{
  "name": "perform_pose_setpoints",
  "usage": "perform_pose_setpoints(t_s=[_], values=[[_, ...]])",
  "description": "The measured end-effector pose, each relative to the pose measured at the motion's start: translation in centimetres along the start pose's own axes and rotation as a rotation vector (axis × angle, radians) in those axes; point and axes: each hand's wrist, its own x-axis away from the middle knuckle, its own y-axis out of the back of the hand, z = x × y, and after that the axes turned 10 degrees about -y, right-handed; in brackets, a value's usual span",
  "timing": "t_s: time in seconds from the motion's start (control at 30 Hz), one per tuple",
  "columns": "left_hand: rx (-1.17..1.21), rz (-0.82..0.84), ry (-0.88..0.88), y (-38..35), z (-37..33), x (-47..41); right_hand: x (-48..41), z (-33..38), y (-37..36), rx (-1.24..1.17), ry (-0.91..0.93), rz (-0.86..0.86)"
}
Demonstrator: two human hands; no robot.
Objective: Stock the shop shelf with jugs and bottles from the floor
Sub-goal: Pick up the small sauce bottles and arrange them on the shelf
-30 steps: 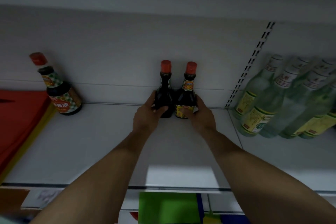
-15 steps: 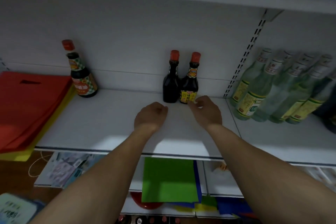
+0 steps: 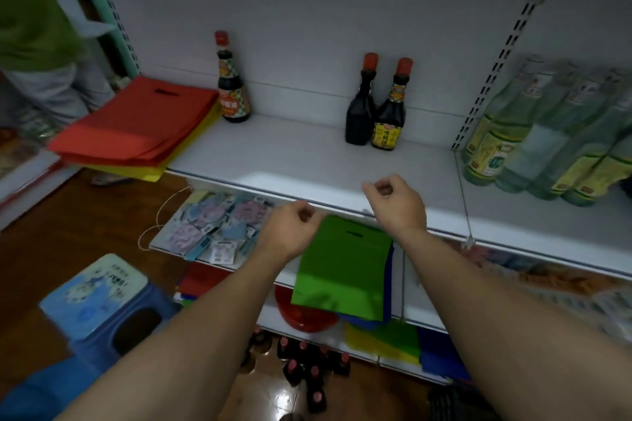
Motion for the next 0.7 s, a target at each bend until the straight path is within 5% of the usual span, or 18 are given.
perform_pose_setpoints(t_s=[0.33, 0.7], values=[[-0.099, 0.224, 0.125, -4.9, 5.5, 8.5, 5.9, -5.9, -3.5, 0.104, -0.038, 0.079], [-0.053, 0.519, 0.352, -14.4, 20.5, 13.4, 8.1, -17.5, -15.7, 0.249, -0.244, 0.228]])
